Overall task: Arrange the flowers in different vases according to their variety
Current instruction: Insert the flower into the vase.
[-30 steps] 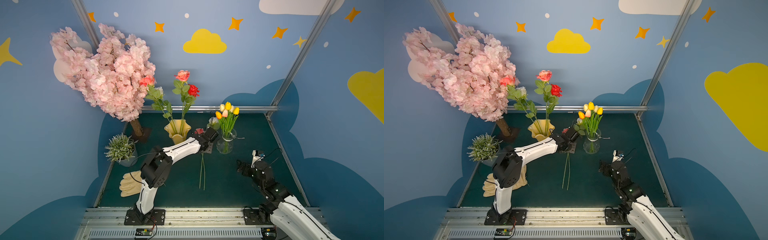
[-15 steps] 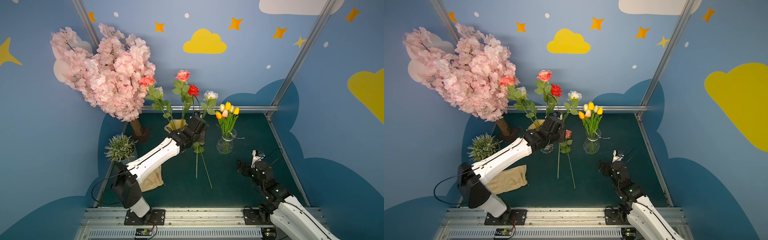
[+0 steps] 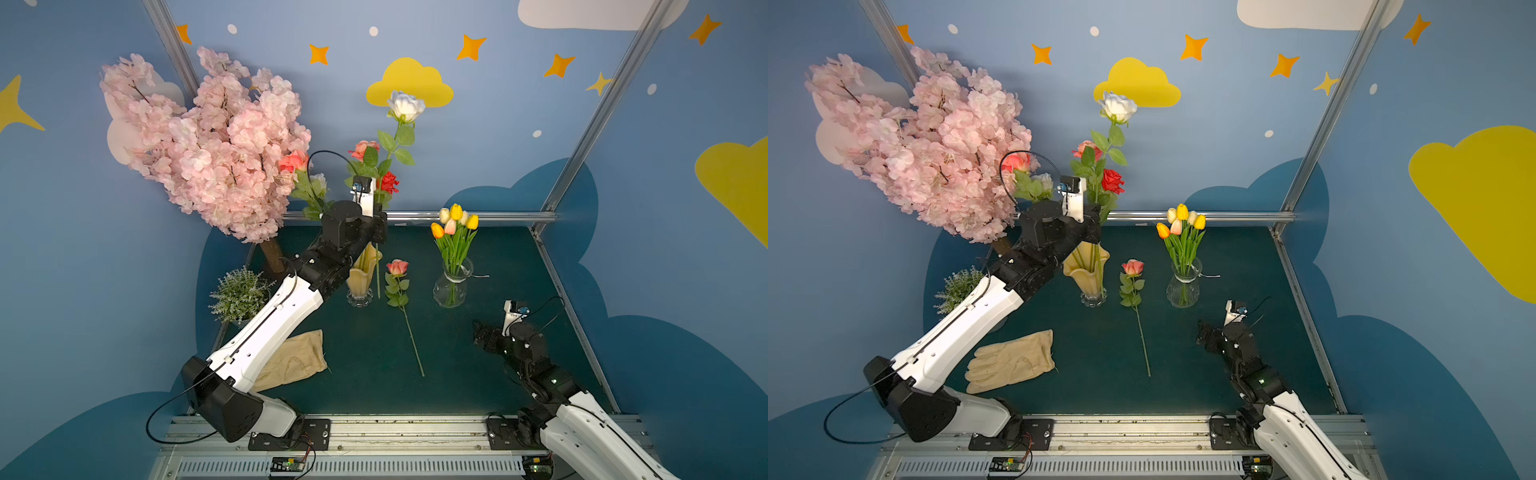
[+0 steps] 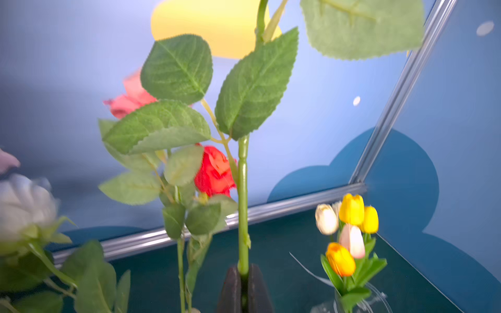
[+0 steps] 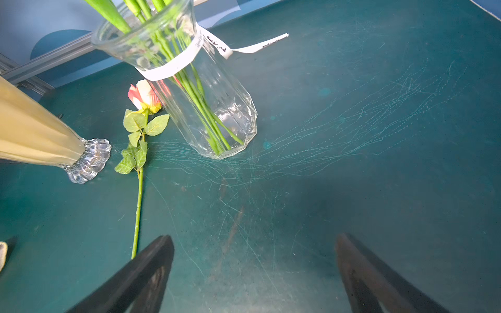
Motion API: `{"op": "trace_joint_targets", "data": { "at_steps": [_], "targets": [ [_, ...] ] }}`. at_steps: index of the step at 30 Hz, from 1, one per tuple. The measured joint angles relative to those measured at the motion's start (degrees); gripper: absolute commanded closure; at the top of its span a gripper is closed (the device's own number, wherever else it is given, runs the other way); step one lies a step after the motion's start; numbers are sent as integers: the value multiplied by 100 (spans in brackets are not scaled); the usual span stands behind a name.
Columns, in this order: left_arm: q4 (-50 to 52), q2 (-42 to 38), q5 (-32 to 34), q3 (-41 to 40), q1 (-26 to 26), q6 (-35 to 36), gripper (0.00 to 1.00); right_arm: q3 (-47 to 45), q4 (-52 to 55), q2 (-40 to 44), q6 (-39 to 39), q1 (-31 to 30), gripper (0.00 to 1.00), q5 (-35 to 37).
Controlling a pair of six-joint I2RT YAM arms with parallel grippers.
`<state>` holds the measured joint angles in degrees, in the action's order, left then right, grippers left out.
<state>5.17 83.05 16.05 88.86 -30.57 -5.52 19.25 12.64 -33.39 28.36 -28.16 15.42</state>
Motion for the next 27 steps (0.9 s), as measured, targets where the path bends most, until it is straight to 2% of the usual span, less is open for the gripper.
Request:
{"op": "trace_joint_targets", "data": {
  "at_steps": [5,10,14,20,22,24,27],
  "targets": [
    [-702,275,-26,321,317,376,97,-4,-4,-11,0,0,2,0],
    [-1285,365,-4,225,498,651,97,-22,-42,-13,-2,0,2,0],
    [-2028,343,122,-289,632,789,97,-31,-50,-55,-2,0,2,0],
    [-2509,321,238,-1185,844,660,96,-37,-85,-101,-2,0,2,0],
    [-2573,286,286,-1445,872,555,87,-42,-90,-101,-2,0,2,-2],
    [-2605,199,302,-1740,883,409,66,-46,-94,-103,-2,0,2,-4],
    [-2518,-35,225,-2074,881,153,44,-52,-105,-103,-4,0,2,-9]
  ]
}}
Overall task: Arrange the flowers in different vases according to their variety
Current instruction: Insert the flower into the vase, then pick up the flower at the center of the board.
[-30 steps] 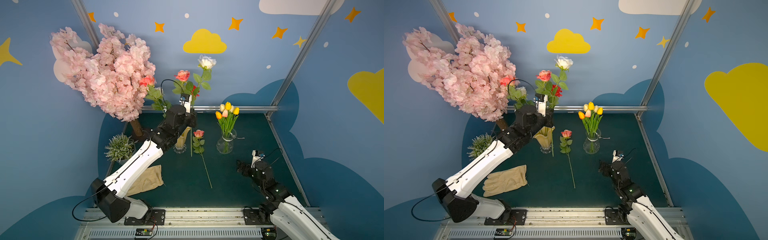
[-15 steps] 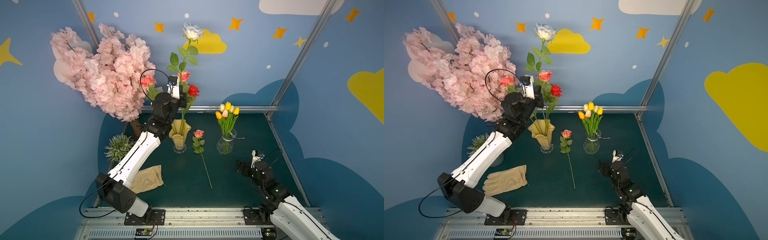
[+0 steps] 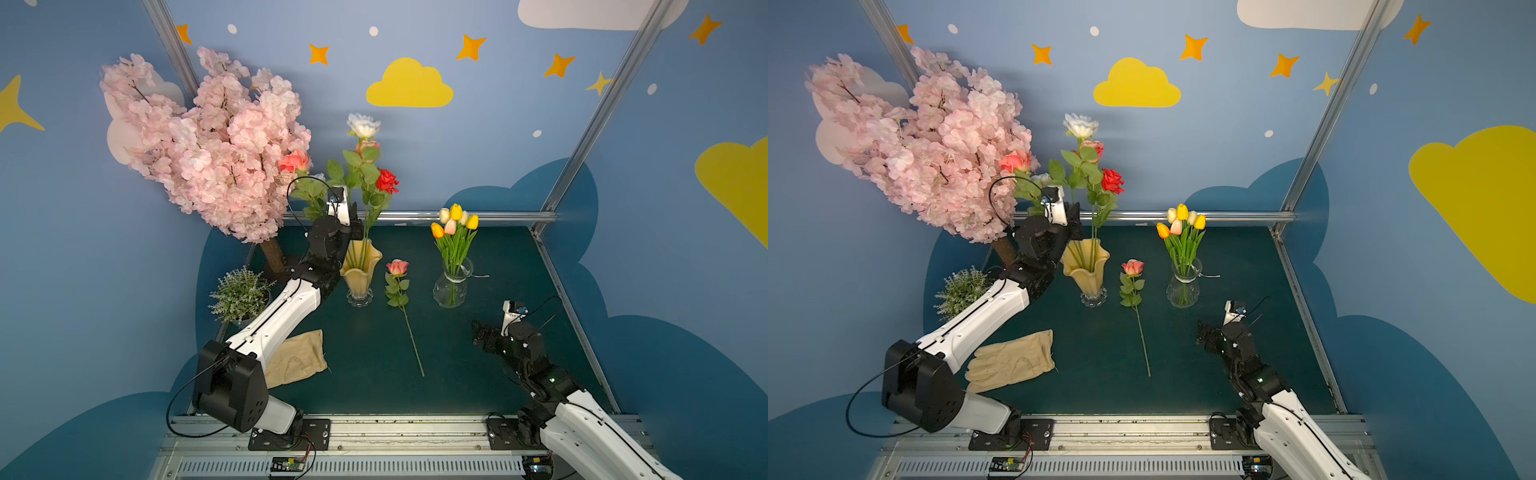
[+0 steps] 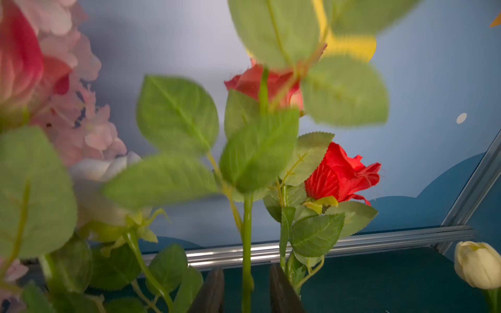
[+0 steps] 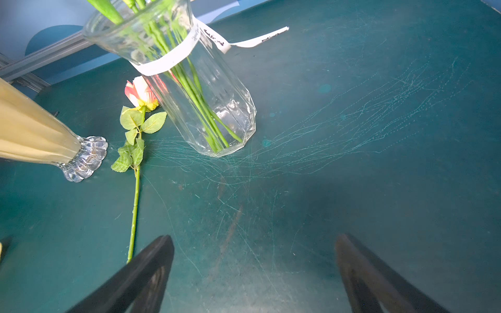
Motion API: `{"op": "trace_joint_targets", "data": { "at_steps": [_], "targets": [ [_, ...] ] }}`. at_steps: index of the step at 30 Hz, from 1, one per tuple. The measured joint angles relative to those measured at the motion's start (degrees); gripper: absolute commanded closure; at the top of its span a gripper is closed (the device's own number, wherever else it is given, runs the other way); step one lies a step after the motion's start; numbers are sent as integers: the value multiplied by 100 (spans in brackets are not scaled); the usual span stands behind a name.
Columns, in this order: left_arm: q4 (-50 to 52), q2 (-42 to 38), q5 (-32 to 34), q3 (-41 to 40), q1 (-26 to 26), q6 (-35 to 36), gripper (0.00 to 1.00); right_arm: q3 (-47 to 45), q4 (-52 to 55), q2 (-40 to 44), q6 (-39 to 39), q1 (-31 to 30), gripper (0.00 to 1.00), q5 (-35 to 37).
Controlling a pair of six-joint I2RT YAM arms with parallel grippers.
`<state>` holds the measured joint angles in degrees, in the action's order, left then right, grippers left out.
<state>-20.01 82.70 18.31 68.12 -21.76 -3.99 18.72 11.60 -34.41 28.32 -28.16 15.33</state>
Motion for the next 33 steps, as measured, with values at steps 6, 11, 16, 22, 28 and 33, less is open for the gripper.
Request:
{"op": "trace_joint_targets", "data": {
  "at_steps": [6,11,16,22,28,33],
  "targets": [
    [776,-944,-337,-319,-44,-658,24,0,-26,24,0,0,2,-79],
    [1270,-2017,-656,-1045,-153,-1292,12,-37,-79,160,-26,0,2,-313],
    [1810,-2638,-933,-1982,-267,-1851,0,-144,-251,365,-170,0,2,-813],
    [2516,-3130,-1134,-2889,-380,-2428,0,-256,-461,555,-304,0,2,-1346],
    [2793,-3453,-1272,-3403,-640,-2942,0,-236,-623,431,-256,0,2,-1513],
    [2970,-3174,-1268,-3482,-1158,-3270,0,-216,-782,-63,-221,0,2,-1526]
  ]
}}
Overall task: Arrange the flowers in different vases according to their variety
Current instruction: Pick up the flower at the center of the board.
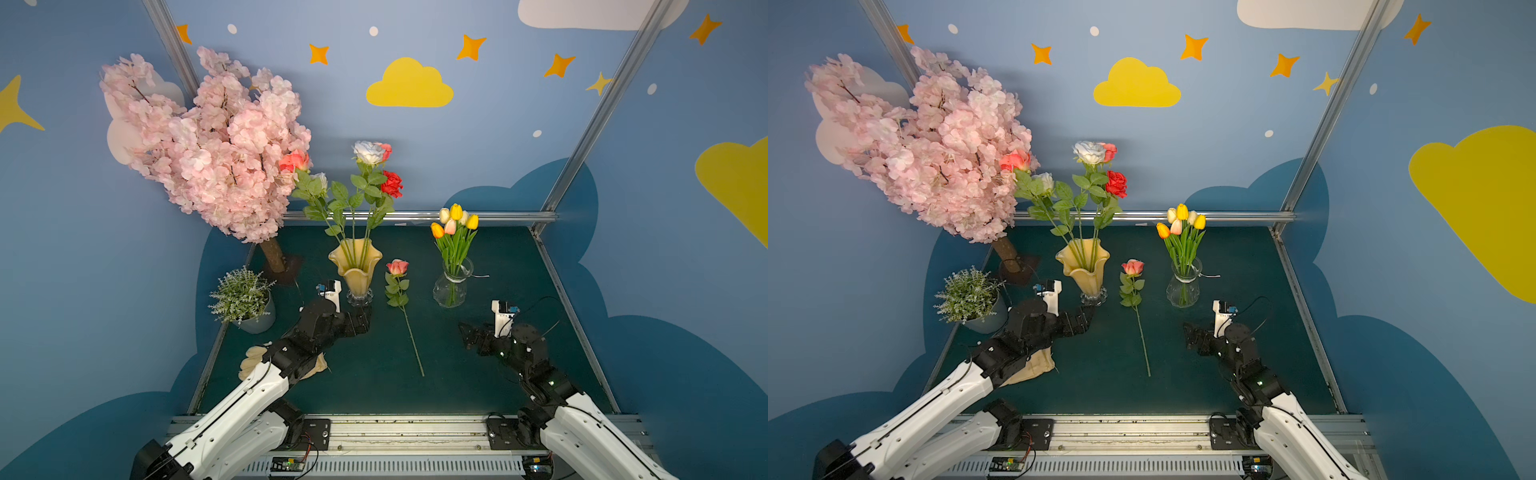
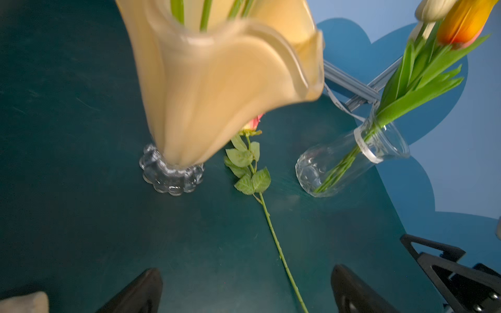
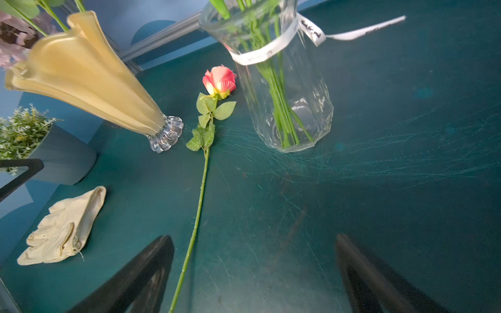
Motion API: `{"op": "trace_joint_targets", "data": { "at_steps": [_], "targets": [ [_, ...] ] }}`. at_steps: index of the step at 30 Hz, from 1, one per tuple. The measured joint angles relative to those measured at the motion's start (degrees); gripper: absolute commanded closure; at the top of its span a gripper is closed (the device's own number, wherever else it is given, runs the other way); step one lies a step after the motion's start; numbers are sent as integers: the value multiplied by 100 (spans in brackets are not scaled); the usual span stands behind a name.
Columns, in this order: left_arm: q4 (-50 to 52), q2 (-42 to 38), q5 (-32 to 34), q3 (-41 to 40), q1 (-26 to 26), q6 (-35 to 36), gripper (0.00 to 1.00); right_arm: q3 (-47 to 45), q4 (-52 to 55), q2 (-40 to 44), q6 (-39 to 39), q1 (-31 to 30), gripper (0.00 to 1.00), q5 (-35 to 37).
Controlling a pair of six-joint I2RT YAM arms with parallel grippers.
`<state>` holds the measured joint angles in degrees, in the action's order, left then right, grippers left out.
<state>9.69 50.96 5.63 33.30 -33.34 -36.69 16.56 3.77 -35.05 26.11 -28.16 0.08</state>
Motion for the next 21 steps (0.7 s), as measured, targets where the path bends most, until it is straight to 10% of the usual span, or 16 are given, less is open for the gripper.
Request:
{"op": "trace_joint_targets", "data": {
  "at_steps": [21],
  "targets": [
    [1182,3906,584,2315,-1613,-1012,26,-111,-131,72,-85,0,2,31]
  ]
}}
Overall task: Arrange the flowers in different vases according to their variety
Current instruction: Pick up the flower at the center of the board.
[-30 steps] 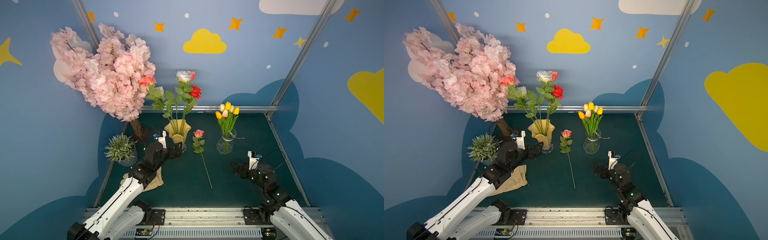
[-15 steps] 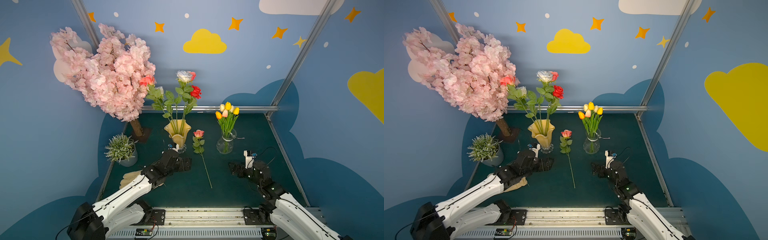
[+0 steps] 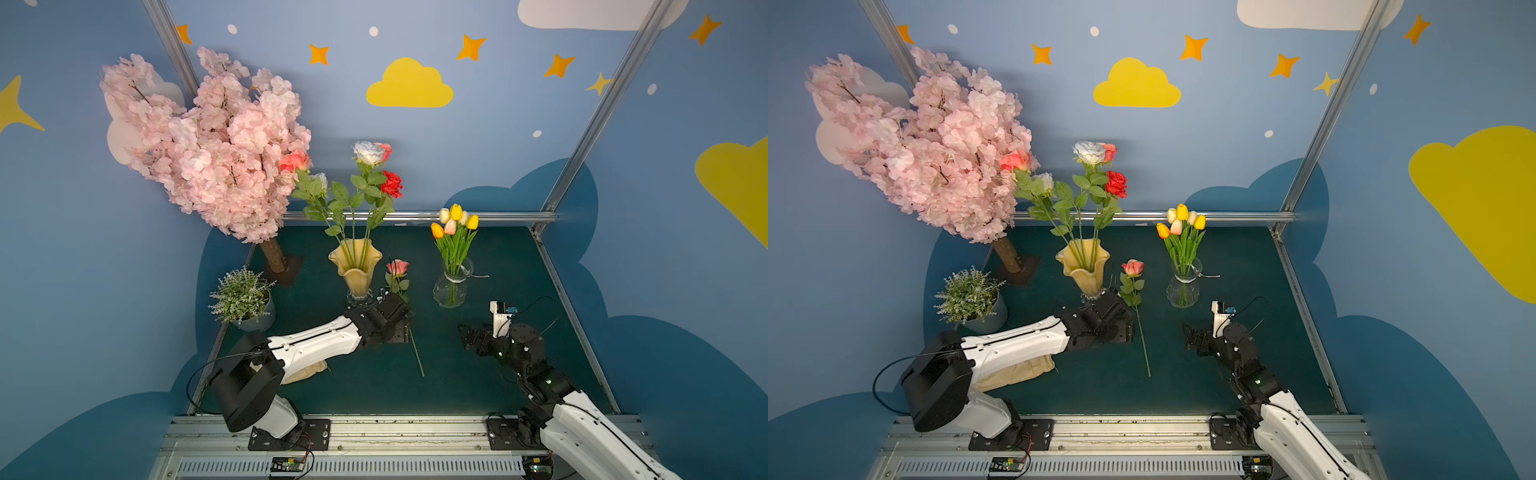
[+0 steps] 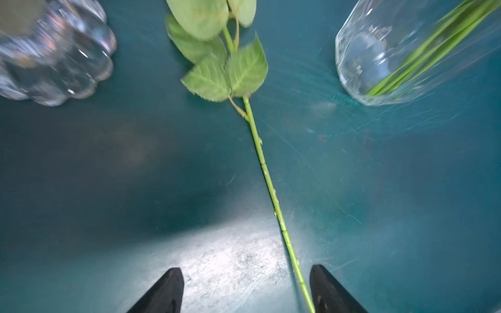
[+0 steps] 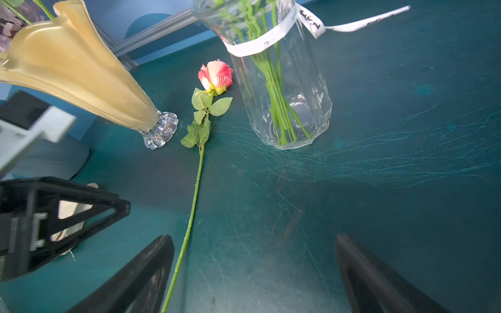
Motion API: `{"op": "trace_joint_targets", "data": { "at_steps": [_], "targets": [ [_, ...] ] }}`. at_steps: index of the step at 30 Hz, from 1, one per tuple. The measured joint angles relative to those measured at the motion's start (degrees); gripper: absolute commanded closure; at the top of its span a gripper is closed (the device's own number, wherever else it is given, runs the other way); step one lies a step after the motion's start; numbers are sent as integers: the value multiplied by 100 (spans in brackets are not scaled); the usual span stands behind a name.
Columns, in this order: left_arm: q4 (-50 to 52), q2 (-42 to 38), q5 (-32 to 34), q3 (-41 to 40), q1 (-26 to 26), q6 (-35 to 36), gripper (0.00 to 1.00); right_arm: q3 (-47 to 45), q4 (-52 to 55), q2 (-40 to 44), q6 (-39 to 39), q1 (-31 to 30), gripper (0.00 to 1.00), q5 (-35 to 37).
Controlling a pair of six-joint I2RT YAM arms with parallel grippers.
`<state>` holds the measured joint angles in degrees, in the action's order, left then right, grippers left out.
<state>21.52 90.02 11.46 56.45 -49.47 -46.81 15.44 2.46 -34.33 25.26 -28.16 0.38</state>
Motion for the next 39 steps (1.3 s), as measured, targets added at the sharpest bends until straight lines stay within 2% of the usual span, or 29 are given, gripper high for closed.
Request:
{"op": "trace_joint_targets", "data": {
  "at_steps": [8,11,18,21,28,37,39],
  "targets": [
    [782,1357,149,1502,-4,-330,39,-7,22,35,-4,-2,2,4],
    [1290,1926,321,2218,-4,-505,48,-11,20,35,-2,-2,2,15],
    [2277,3036,669,3491,28,-695,50,-61,31,79,0,-2,2,15],
    [2509,3298,723,3698,98,-728,53,-68,33,127,2,-2,2,17],
    [2693,3757,579,4238,308,-645,73,-90,33,229,24,-2,2,50],
    [2658,3842,372,4382,372,-529,90,-131,33,293,26,-2,2,107],
    [2664,3840,380,4382,367,-520,97,-138,33,293,26,-2,2,118]
  ]
}}
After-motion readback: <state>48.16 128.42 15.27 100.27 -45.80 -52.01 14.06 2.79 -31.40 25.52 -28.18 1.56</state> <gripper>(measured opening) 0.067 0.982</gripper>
